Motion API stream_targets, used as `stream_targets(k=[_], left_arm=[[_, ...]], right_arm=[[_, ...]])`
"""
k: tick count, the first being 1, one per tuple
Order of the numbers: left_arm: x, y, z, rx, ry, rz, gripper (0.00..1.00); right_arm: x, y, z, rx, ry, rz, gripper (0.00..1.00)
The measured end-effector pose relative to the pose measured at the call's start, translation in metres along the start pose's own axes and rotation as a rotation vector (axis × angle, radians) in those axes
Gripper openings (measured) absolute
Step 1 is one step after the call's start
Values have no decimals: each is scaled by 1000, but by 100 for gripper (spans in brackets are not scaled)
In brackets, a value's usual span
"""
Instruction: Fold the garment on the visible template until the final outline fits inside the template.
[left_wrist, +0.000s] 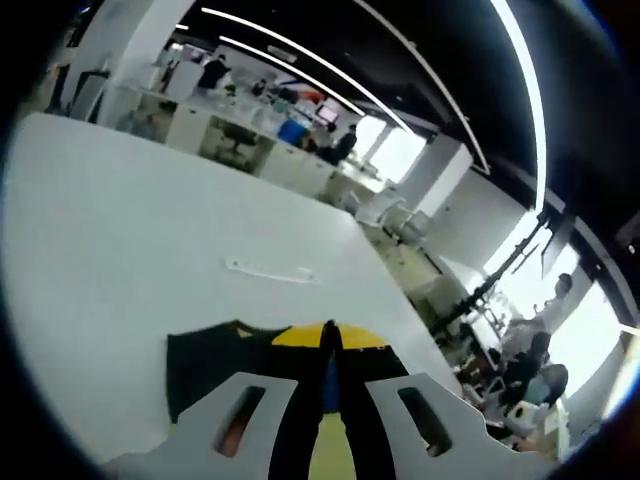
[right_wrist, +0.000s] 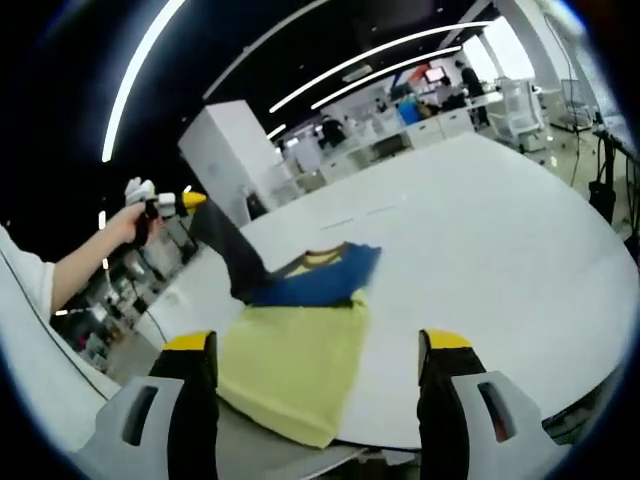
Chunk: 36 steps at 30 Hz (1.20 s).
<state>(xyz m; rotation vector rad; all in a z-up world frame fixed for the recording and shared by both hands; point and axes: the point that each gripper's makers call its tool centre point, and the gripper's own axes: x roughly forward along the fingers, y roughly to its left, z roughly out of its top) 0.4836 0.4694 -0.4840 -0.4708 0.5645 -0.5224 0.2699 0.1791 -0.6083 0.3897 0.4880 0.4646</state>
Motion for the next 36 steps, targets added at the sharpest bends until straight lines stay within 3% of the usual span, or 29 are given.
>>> stream_targets(k=[9,29,36], left_arm=[[18,-7,-2,6,15,-9,0],[46,-14,-41,-7,104,-17,0],[55,-16,-47,-24,115,-14,0]], right_arm=[[-3,-2,-1,-2,3,-6,82],[-8,-12,-5,15,-2,-25,82],[-11,-18,-4,22,-5,-33,82]])
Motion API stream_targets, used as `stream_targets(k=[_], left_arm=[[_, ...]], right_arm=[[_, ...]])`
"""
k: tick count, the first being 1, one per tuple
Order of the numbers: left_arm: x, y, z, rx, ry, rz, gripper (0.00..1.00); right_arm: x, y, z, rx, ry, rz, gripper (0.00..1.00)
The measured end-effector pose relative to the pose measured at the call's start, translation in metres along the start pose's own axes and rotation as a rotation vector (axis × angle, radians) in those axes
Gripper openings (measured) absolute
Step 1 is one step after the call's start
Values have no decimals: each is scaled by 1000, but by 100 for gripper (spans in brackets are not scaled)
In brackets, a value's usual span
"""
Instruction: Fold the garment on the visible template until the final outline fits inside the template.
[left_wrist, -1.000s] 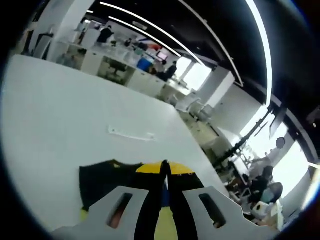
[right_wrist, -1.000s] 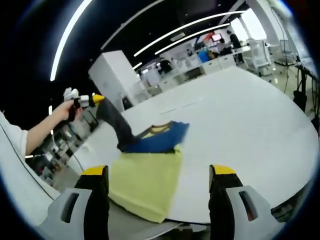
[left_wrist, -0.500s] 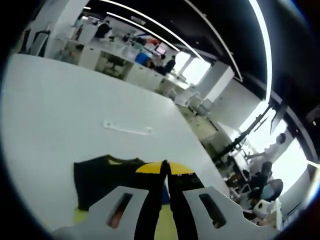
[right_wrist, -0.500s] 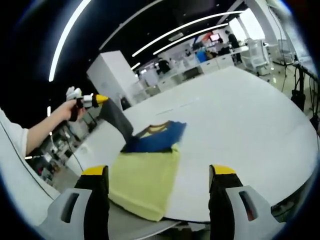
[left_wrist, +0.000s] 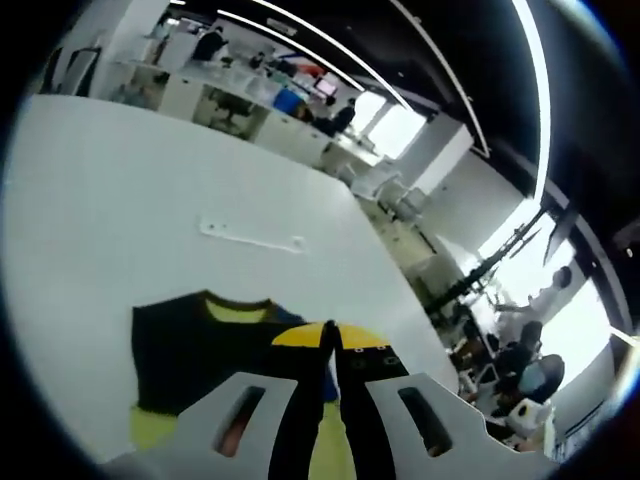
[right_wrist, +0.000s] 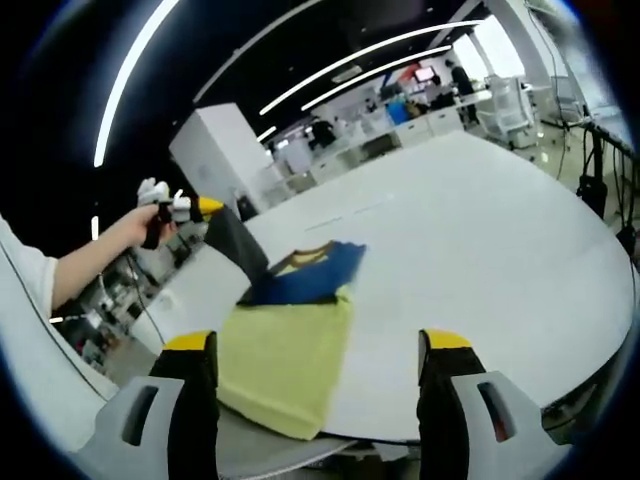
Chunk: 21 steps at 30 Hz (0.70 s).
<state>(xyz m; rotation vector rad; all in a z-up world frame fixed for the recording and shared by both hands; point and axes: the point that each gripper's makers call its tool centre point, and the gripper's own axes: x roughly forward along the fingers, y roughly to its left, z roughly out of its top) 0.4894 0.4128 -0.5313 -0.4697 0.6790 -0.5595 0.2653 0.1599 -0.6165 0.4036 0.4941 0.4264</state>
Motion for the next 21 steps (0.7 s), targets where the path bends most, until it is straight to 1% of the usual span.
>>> stream_targets(k=[6,11,21], left_arm=[[8,-2,-3,-4,9,2,0],[15,2,-6,-31,14,9,0],[26,2,-14,-68,18,11,0]], right_arm=[[2,-3,-1,4,2,1,82],[5,-4,-2,5,5,7,82],[6,-9,-3,7,13,5,82]])
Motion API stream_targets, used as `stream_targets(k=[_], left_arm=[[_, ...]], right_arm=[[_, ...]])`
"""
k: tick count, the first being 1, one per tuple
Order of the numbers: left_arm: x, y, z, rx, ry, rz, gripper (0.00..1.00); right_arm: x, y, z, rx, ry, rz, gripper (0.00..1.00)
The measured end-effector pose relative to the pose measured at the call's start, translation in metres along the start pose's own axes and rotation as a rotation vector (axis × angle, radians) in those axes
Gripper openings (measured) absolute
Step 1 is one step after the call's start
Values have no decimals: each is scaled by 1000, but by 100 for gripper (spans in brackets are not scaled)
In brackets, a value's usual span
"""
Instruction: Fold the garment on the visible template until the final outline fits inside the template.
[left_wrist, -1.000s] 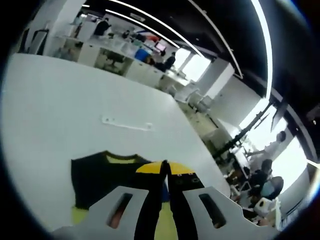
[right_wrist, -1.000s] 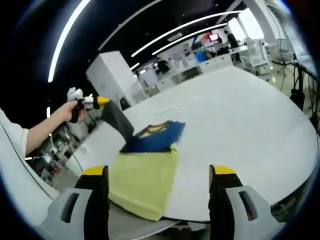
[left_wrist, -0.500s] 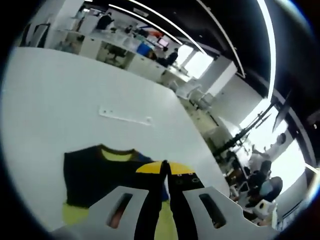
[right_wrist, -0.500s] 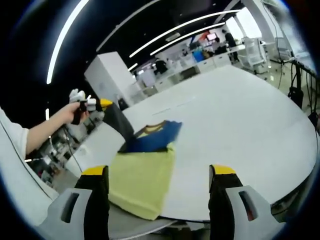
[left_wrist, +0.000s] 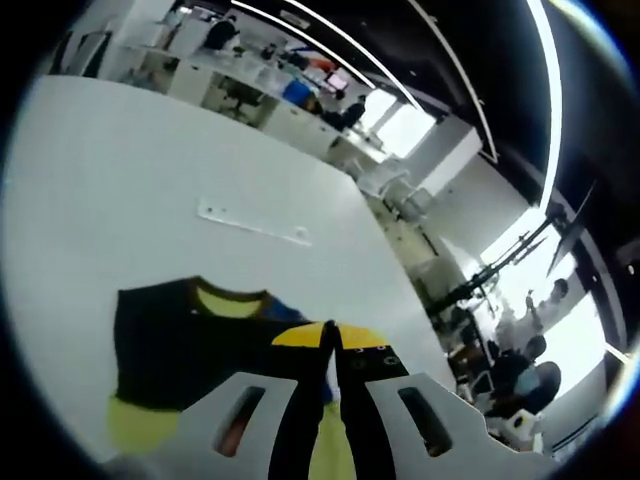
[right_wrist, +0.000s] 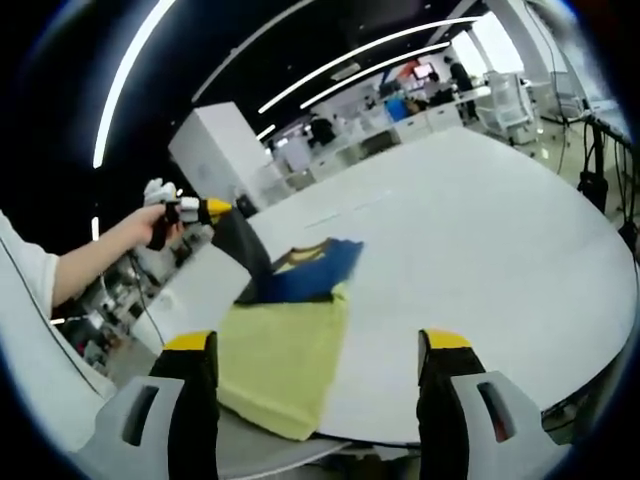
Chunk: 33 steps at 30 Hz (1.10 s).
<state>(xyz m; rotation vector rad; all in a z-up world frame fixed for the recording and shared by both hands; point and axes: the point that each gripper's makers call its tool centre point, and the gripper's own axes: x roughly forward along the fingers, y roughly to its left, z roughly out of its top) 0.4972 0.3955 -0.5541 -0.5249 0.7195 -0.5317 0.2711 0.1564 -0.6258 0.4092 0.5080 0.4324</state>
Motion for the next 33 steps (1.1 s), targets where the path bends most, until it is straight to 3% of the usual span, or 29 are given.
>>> stream_targets(k=[33], left_arm=[[35,-6,-30,-66,-3,45,0]], right_arm=[[3,-13,3,-27,45,53,82]])
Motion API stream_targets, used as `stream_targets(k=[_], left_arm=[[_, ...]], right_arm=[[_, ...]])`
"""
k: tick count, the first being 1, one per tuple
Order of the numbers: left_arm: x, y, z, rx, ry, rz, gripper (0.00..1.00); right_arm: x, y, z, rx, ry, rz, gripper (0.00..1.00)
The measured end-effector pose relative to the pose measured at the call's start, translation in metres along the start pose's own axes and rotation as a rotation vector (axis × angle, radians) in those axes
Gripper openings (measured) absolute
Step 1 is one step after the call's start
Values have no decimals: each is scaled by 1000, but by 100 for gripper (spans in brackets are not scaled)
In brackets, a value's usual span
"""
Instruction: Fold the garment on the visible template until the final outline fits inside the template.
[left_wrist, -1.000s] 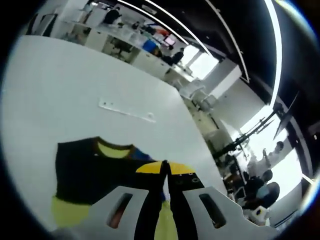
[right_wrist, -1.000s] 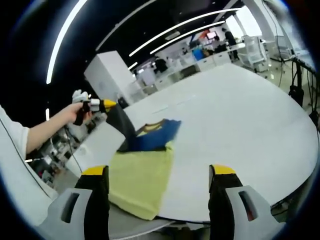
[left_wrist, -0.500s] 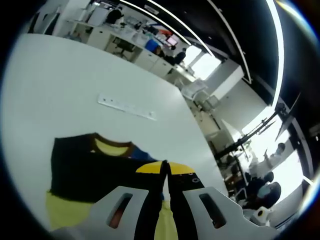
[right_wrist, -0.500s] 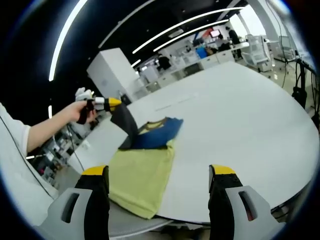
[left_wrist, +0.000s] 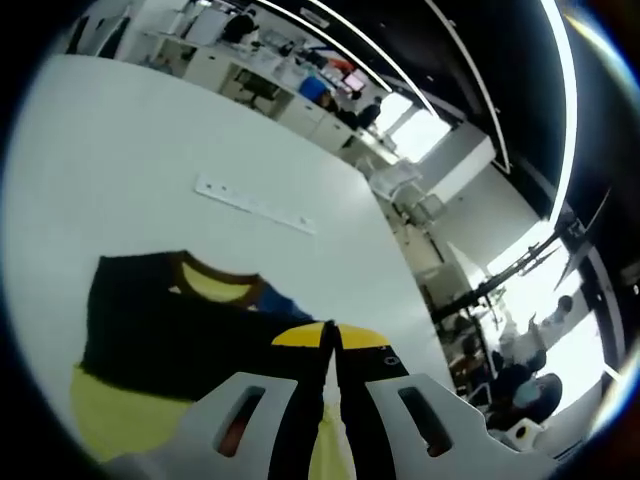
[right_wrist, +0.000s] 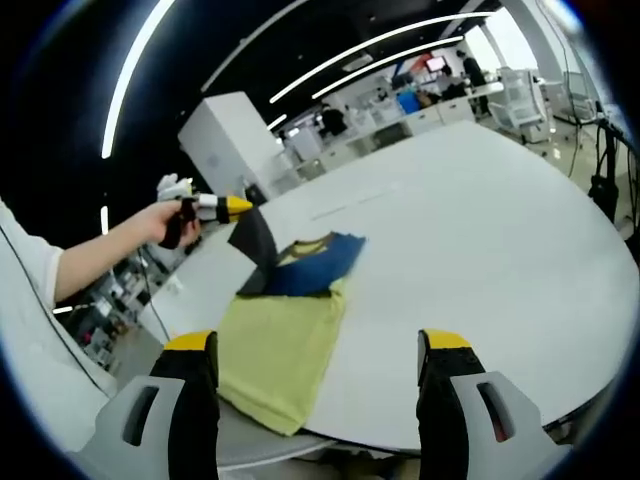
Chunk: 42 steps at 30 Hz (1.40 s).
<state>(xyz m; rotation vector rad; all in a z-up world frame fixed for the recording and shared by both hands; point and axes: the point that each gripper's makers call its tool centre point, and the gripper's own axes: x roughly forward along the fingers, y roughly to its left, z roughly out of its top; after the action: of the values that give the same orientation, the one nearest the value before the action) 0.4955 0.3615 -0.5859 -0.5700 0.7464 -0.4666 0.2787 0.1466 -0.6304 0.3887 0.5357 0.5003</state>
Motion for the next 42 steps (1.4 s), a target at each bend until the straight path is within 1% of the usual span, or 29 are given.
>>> stream_targets(k=[12,15,20,27,30,33,35,38,42], left_arm=[[19,2,-15,-17,7,29,0],[23,3,-20,-40,4,36,0],[32,5,-31,-76,11,40,0],[44,4,-41,-80,25,44,0],[49,4,-45,-82,34,47,0],[55,4,-49,-97,42,49,0],[57,4,-51,-97,48,53,0],[62,5,-55,-101,56,58,0],[69,5,-61,-109,67,65,0]], right_arm=[[10,1,-3,-6,24,22,81],[13,2,-5,-9,33,30,82],[18,8,-9,-52,67,52,82],[24,10,-14,-90,100,80,83],[29,13,-16,-128,114,100,86],[33,16,-16,-152,105,120,94],[35,18,-17,-156,111,138,96],[39,19,-19,-187,118,152,99],[43,20,-22,-213,138,187,100]])
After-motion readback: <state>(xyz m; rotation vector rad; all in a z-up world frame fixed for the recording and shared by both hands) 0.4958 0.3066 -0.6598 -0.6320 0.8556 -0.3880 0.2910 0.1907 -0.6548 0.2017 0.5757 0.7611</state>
